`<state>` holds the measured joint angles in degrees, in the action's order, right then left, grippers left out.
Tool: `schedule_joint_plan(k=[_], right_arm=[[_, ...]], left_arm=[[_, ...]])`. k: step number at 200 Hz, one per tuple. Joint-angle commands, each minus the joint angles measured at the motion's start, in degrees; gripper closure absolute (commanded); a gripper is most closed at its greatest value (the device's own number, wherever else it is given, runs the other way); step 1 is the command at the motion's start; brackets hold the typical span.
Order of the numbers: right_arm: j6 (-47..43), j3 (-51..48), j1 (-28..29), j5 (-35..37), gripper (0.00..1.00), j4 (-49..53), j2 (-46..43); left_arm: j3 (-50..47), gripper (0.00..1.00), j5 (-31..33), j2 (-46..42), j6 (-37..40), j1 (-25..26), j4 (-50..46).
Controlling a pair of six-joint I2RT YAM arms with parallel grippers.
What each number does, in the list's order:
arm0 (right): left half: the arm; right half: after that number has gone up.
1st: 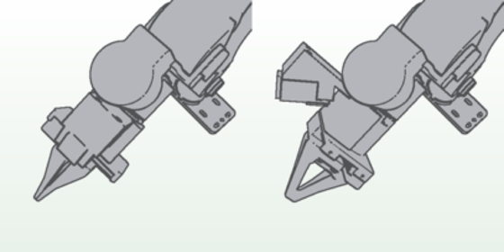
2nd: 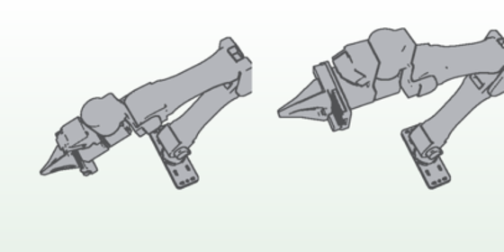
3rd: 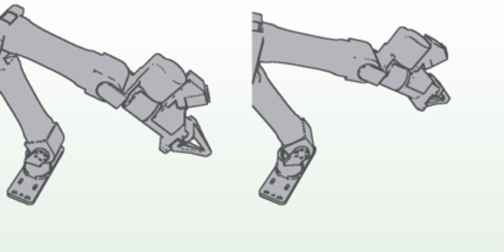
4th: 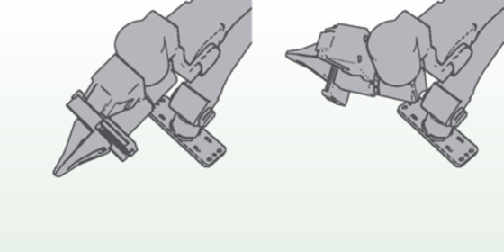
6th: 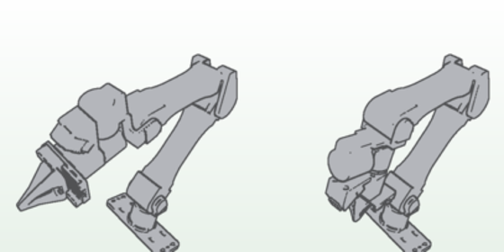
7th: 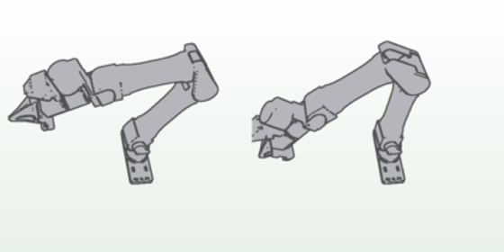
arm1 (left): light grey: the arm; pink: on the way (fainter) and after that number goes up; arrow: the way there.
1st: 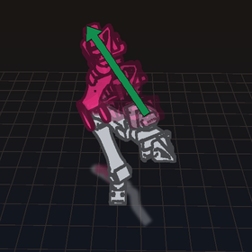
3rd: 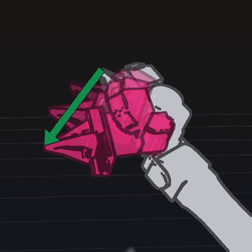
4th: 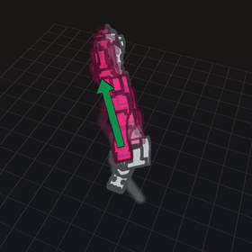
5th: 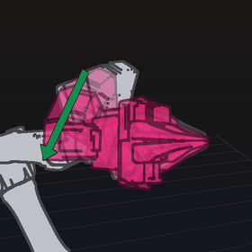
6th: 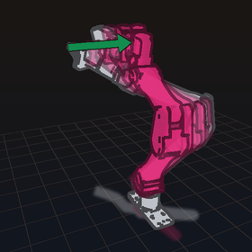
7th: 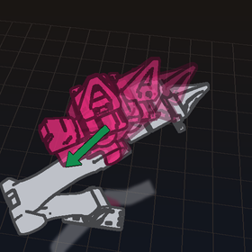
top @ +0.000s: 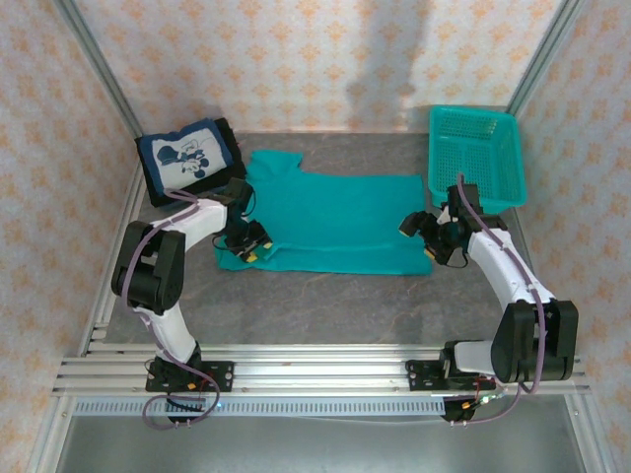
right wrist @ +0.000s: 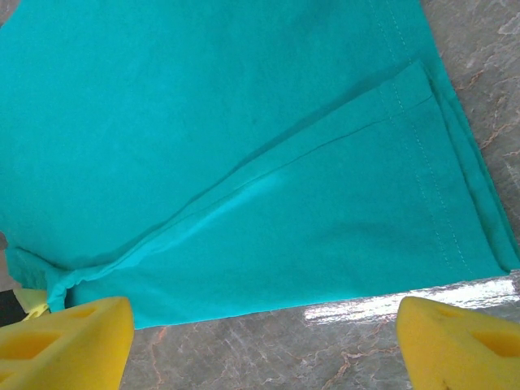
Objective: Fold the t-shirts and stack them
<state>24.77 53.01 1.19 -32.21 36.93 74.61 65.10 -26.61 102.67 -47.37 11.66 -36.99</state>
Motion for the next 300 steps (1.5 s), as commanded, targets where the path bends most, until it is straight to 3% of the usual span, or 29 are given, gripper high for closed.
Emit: schedule_joint_plan(k=[1,35,52,108,187,200,236,252,274,300], right_arm=[[-0.54,0.17,0.27,0.12,0.16,1.07,-1.22],[-0.34,0.16,0.24,0.17,0.16,0.62,-0.75],[-0.31,0.21,0.23,0.13,0.16,0.60,-0.76],[-0.43,0.25,0.22,0.08,0.16,0.73,-0.57],[-0.61,-0.21,0.30,-0.38,0.17,0.52,0.58],[-0.60,-0.45,0.22,-0.57,0.17,0.38,0.60],[-0.26,-0.94,0.35,-0.75,0.17,0.05,0.75],[-0.05,-1.07,0.40,-0.80,0.16,-0.18,0.74],[0.13,-0.90,0.50,-0.86,0.16,-0.24,0.61],[0.44,-0.74,0.68,-0.92,0.16,-0.57,0.37]], left_arm=[[1.47,0.67,0.23,0.75,-1.13,0.86,1.78],[3.66,0.90,0.65,1.93,-0.70,1.28,1.49],[5.45,0.96,1.41,2.43,0.27,1.32,0.30],[15.73,1.00,2.51,6.40,4.40,1.26,-4.46],[31.65,1.00,2.42,19.01,12.04,1.50,-12.84],[33.86,0.95,2.61,20.28,13.03,1.55,-13.77],[36.69,0.61,2.42,18.85,11.47,1.53,-12.20],[36.40,0.49,5.14,15.34,10.18,1.52,-11.96],[32.04,0.39,9.23,7.86,8.16,1.29,-11.93],[23.14,0.38,10.81,0.50,7.43,-0.16,-12.62]])
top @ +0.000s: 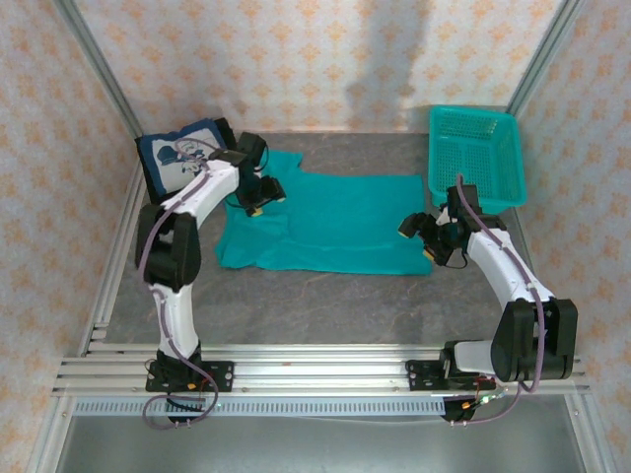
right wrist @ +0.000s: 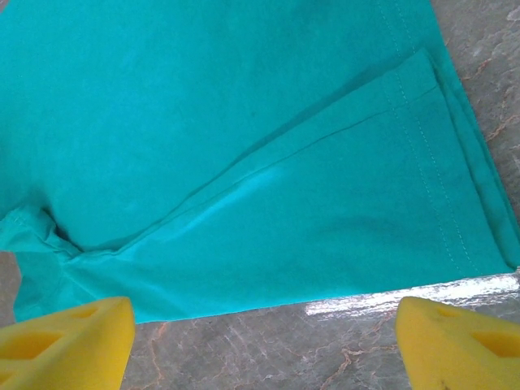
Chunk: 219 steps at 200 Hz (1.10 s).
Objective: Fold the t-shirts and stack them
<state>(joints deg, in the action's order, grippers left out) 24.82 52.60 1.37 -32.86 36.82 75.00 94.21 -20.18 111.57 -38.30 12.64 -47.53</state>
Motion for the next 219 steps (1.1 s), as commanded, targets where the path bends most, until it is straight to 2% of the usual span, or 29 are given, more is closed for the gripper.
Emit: schedule_joint_plan(k=[1,9,37,65,109,141,151,162,185,219], right_arm=[[0.40,-0.36,0.49,-0.27,0.16,-0.49,0.02],[0.61,-0.30,0.57,-0.67,0.16,-0.83,-0.11],[1.76,-0.30,1.01,-1.59,0.16,-2.69,0.39],[2.52,-0.05,1.27,-2.03,0.16,-3.77,2.05],[2.53,0.35,1.44,0.62,0.16,-2.83,3.56],[0.74,2.50,2.09,8.54,0.17,4.54,6.15],[0.42,2.81,2.40,10.50,0.17,5.54,6.13],[0.15,3.03,2.56,11.83,0.17,5.88,5.90],[0.01,3.53,2.93,13.00,0.17,5.60,5.50],[0.62,3.23,6.33,7.79,0.19,-0.70,6.86]], left_arm=[[-6.41,0.38,4.42,-8.57,-1.71,-1.23,-2.02],[-10.17,0.41,4.15,-10.37,-2.01,-1.89,-0.95],[-19.80,0.71,2.42,-13.11,-2.81,-3.32,3.15],[-22.00,0.86,0.26,-10.11,-2.65,-3.47,7.29],[-20.04,0.88,3.18,-3.56,-1.87,-3.94,6.90],[-23.04,0.86,14.29,-7.37,-2.22,-4.78,3.46],[-25.54,0.82,16.22,-9.97,-2.85,-5.50,4.22],[-27.05,0.79,16.29,-12.28,-3.09,-6.13,4.50],[-27.77,0.79,16.54,-16.33,-3.06,-5.77,2.64],[-30.66,0.74,12.83,-22.45,-5.54,-2.50,6.15]])
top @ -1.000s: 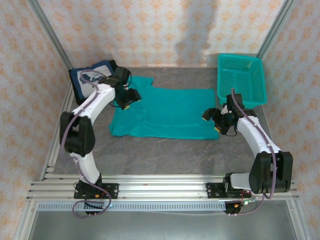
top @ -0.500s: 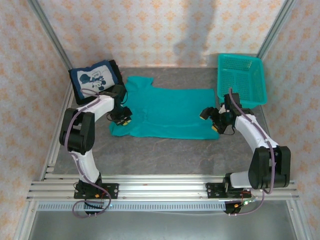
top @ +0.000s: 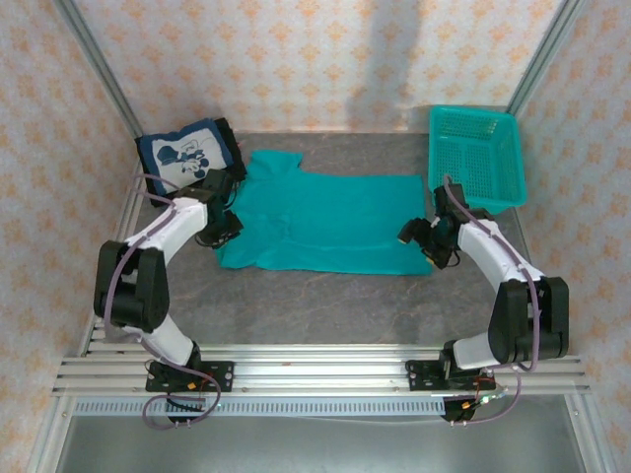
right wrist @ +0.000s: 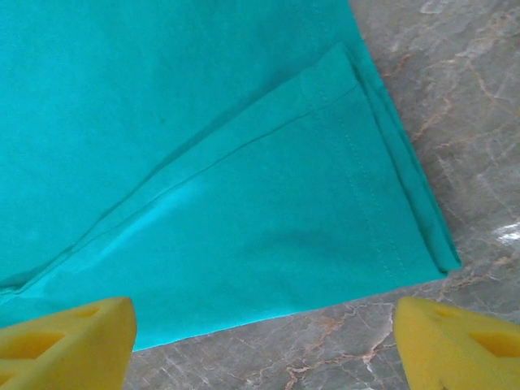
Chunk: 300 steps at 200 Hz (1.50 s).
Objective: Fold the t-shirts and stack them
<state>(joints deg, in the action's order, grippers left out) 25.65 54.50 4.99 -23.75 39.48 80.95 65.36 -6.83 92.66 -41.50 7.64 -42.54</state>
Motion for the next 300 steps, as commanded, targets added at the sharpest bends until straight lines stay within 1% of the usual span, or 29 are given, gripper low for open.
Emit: schedule_joint_plan(k=[1,6,13,14,16,17,18,25,28,29,30,32,33,34,37,41,54,63,78,90,102,131,163,186,212,237,300], right_arm=[[-0.18,1.36,2.85,-1.31,0.19,-3.45,1.12],[-0.02,1.74,3.48,-1.31,0.21,-3.72,2.15],[0.16,2.52,4.15,-1.21,0.26,-3.72,3.98],[0.14,2.75,4.32,-1.13,0.28,-3.76,4.49],[0.21,2.87,4.41,-1.04,0.30,-3.74,4.79],[0.24,3.13,4.59,-0.97,0.32,-3.83,5.29],[0.24,3.13,4.59,-0.97,0.32,-3.83,5.29],[0.45,3.71,5.07,-0.44,0.41,-4.01,7.09],[0.66,4.04,5.34,0.14,0.47,-4.05,8.01],[0.66,4.04,5.34,0.14,0.47,-4.05,8.01],[0.70,4.15,5.39,0.57,0.50,-4.19,8.42],[0.76,4.22,5.43,0.74,0.52,-4.17,8.60],[0.88,4.32,5.57,1.01,0.54,-4.20,8.96],[0.88,4.32,5.57,1.01,0.54,-4.20,8.96],[1.05,4.53,5.64,1.87,0.59,-4.30,9.79],[1.40,4.69,5.72,2.67,0.63,-4.38,10.57],[1.87,5.23,5.73,5.34,0.70,-3.88,12.97],[2.12,5.60,5.81,6.91,0.72,-3.12,14.41],[2.06,5.08,6.22,9.43,0.74,-2.43,15.60],[2.59,3.62,6.34,11.05,0.75,-2.31,16.02],[2.82,1.84,6.41,12.25,0.76,-2.31,16.00],[3.92,-2.25,6.84,12.94,0.76,-1.76,13.59],[5.32,-6.13,9.98,13.33,0.78,1.12,10.47],[6.58,-8.07,11.39,15.04,0.78,5.98,9.08],[8.18,-10.73,11.38,19.39,0.77,11.25,4.37],[8.58,-13.32,11.44,21.95,0.76,13.40,1.16],[9.60,-12.67,11.58,23.18,0.76,14.83,2.82]], left_arm=[[-1.81,0.74,-0.71,-3.50,-2.40,2.62,1.20],[-1.82,0.74,-1.59,-2.98,-2.60,2.96,1.88],[-1.77,0.76,-3.28,-1.78,-2.71,3.15,2.91],[-1.75,0.76,-3.50,-1.52,-2.67,3.20,3.04],[-1.74,0.77,-3.93,-1.08,-2.70,3.18,3.25],[-1.73,0.78,-4.04,-0.82,-2.71,3.18,3.38],[-1.69,0.78,-4.23,-0.60,-2.71,3.22,3.45],[-1.35,0.82,-4.81,0.97,-2.59,3.48,3.75],[-1.22,0.83,-4.85,1.59,-2.48,3.53,3.88],[-1.21,0.83,-4.86,1.75,-2.46,3.53,3.92],[-1.21,0.84,-4.81,1.92,-2.46,3.52,3.94],[-1.18,0.84,-4.78,2.33,-2.41,3.55,4.02],[-1.19,0.85,-4.82,2.51,-2.34,3.58,4.12],[-1.20,0.85,-4.84,2.65,-2.31,3.59,4.22],[-1.32,0.85,-4.85,3.06,-2.43,3.60,4.42],[-1.58,0.86,-4.80,3.54,-2.49,3.60,4.88],[-2.37,0.86,-3.89,5.43,-2.41,3.50,5.68],[-2.80,0.87,-2.61,6.96,-2.34,3.31,4.98],[-4.91,0.89,-1.09,7.89,-2.86,2.40,4.40],[-7.06,0.89,1.52,7.23,-3.53,1.79,3.12],[-9.84,0.88,2.67,5.81,-3.59,1.07,2.46],[-16.31,0.89,2.82,2.66,-3.59,0.66,2.01],[-20.42,0.88,0.15,-1.54,-4.55,0.78,2.57],[-21.26,0.87,-1.30,-2.65,-5.19,2.84,1.35],[-23.86,0.85,-3.06,-3.54,-7.54,6.00,1.48],[-27.65,0.85,-3.12,-5.44,-10.25,8.63,0.99],[-37.43,0.85,-4.84,-18.72,-15.87,9.30,-3.18]])
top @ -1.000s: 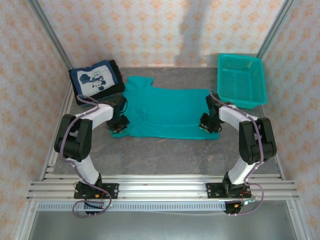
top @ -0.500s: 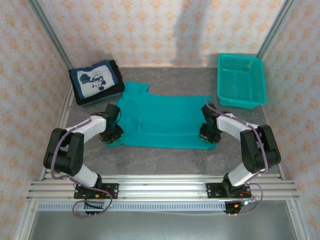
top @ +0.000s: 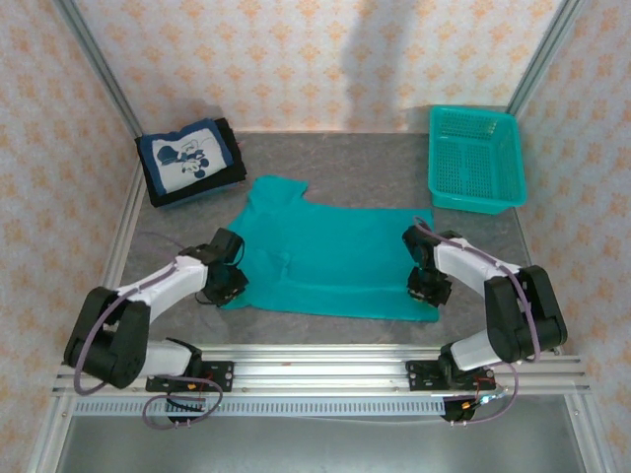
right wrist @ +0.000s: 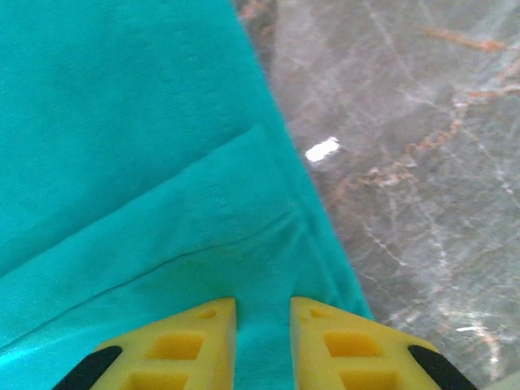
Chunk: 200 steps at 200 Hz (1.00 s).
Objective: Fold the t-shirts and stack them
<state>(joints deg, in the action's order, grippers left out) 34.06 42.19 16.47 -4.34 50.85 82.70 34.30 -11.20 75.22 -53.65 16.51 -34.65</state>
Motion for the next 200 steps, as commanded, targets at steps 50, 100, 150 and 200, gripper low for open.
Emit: schedule_joint_plan(k=[50,100,150,200], right_arm=[[0.74,0.26,0.13,3.32,0.77,3.93,2.48],[1.10,1.03,0.14,2.73,0.73,3.14,1.85],[-0.34,9.92,0.14,0.65,0.44,4.62,-4.31],[-8.17,25.19,0.14,-4.00,0.21,6.22,-6.40]], left_arm=[[-11.86,0.84,-2.86,-12.56,-8.43,1.28,-14.10],[-10.96,0.72,-1.93,-17.91,-9.36,1.41,-16.59],[10.39,0.39,5.72,-12.86,-1.92,1.17,-25.97],[42.33,0.26,7.35,6.95,17.59,-5.88,-27.68]])
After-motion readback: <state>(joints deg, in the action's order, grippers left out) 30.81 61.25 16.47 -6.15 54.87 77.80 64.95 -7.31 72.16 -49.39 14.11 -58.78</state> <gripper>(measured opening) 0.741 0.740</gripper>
